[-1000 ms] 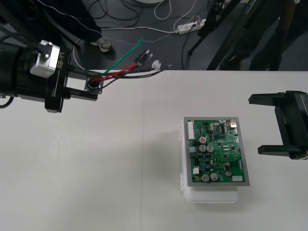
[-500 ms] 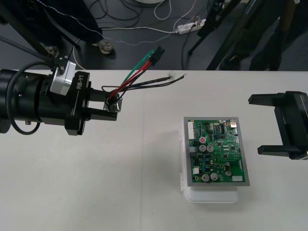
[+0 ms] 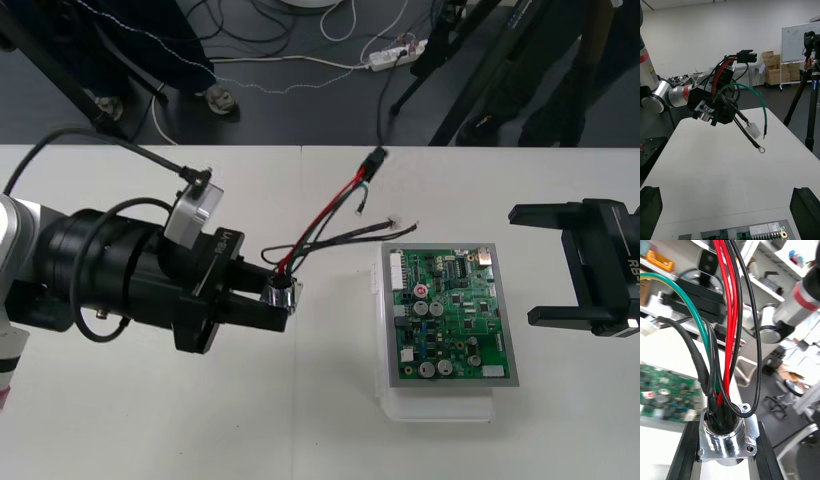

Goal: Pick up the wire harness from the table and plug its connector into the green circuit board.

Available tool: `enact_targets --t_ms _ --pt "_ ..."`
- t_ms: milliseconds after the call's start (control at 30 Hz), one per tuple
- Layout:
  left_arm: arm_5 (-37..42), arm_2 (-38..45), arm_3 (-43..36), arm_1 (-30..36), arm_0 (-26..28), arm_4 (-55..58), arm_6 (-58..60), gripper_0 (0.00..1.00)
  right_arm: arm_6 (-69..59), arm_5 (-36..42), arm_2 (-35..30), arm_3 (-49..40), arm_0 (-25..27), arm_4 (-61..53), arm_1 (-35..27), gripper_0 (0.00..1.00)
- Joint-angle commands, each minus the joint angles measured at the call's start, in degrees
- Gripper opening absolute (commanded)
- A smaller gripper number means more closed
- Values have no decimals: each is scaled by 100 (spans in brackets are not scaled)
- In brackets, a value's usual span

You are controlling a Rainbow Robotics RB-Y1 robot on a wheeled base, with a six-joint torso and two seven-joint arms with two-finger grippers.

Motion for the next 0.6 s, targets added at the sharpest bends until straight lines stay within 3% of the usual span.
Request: enact_targets --t_ms 33,400,600 --pt "-159 -448 -207 -101 248 246 24 0 171 -15 52 -81 -245 4 -226 100" --pt "-159 -1406 -207 -101 503 466 191 0 -102 -15 105 341 -1080 -242 -375 100" --pt "-159 -1740 -287 -154 494 510 209 0 -225 -15 878 798 -1352 -1016 -595 100"
